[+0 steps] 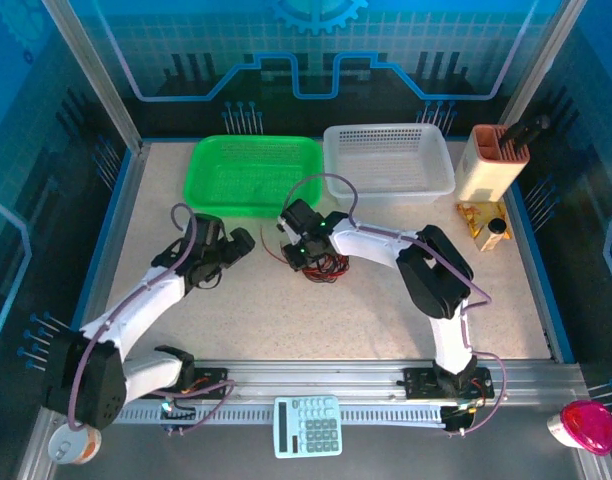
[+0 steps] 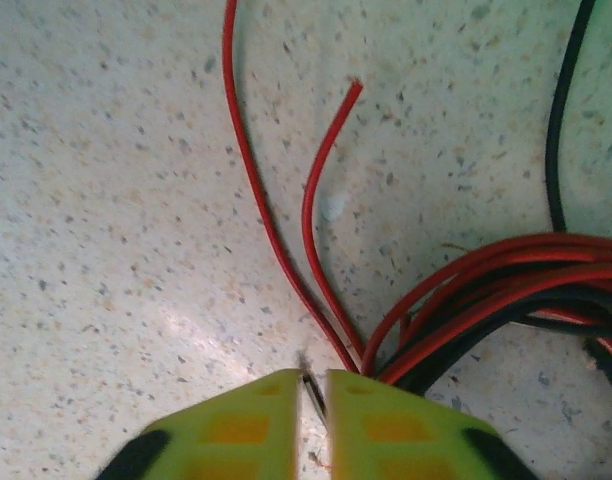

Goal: Untangle the cables

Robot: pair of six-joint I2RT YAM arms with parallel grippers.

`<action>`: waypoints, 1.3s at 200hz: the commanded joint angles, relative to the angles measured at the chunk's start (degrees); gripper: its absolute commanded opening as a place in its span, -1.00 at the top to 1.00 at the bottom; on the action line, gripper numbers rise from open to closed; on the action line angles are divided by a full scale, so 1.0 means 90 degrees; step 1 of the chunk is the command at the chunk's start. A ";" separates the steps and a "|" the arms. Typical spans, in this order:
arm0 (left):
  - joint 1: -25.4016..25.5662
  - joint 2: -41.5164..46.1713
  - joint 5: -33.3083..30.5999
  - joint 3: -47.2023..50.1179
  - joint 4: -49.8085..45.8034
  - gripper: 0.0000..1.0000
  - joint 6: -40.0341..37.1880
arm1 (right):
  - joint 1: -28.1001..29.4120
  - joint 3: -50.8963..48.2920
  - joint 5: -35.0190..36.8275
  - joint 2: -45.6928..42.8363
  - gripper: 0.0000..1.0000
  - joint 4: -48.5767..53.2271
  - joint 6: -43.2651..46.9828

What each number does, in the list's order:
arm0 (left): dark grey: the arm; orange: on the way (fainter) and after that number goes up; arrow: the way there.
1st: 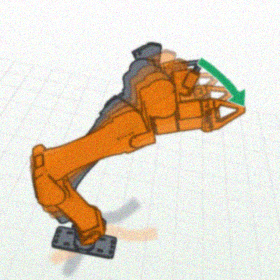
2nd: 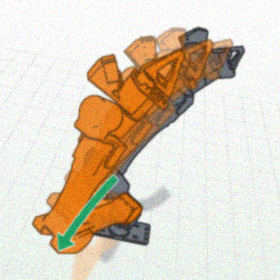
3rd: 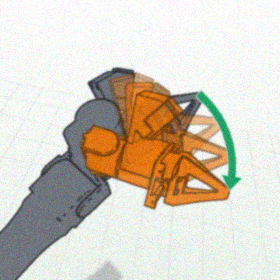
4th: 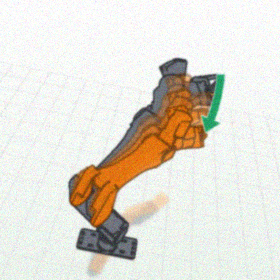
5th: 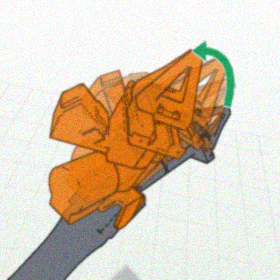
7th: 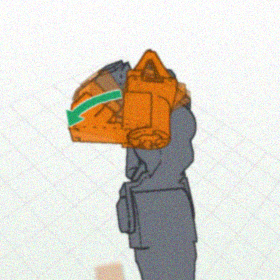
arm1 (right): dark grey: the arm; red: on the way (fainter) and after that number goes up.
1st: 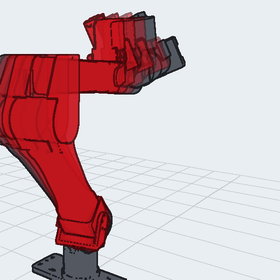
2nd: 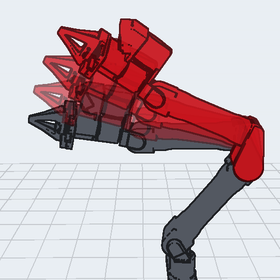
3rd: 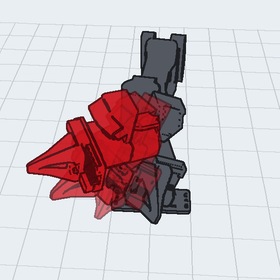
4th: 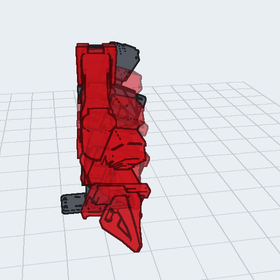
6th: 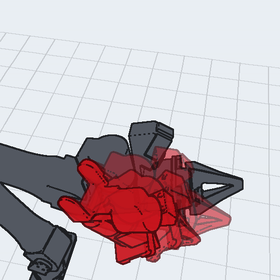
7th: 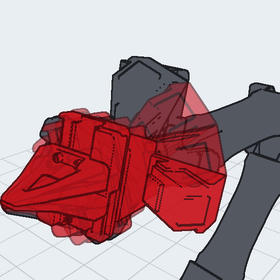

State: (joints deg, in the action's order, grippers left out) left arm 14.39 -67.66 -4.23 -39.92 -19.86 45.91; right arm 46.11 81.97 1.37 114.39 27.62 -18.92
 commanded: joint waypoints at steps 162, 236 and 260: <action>0.0862 -0.2084 -0.0418 -0.1528 -0.0592 -0.61 -0.0501 | 0.0008 -0.1799 -0.0137 -0.1576 0.35 -0.0720 -0.0508; 0.1090 -0.3225 -0.1385 -0.2742 -0.1310 -0.26 -0.0856 | -0.0112 -0.2019 0.0097 -0.2172 -0.08 -0.0741 -0.0535; 0.1200 -0.3524 -0.1527 -0.2906 -0.1363 -0.18 -0.0856 | -0.0179 -0.2124 0.0163 -0.2449 -0.16 -0.0721 -0.0517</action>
State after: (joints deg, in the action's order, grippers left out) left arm 24.23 -96.95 -14.41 -63.92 -28.60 39.57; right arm 45.56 64.14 1.58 96.03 21.34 -23.68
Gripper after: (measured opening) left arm 0.604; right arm 0.570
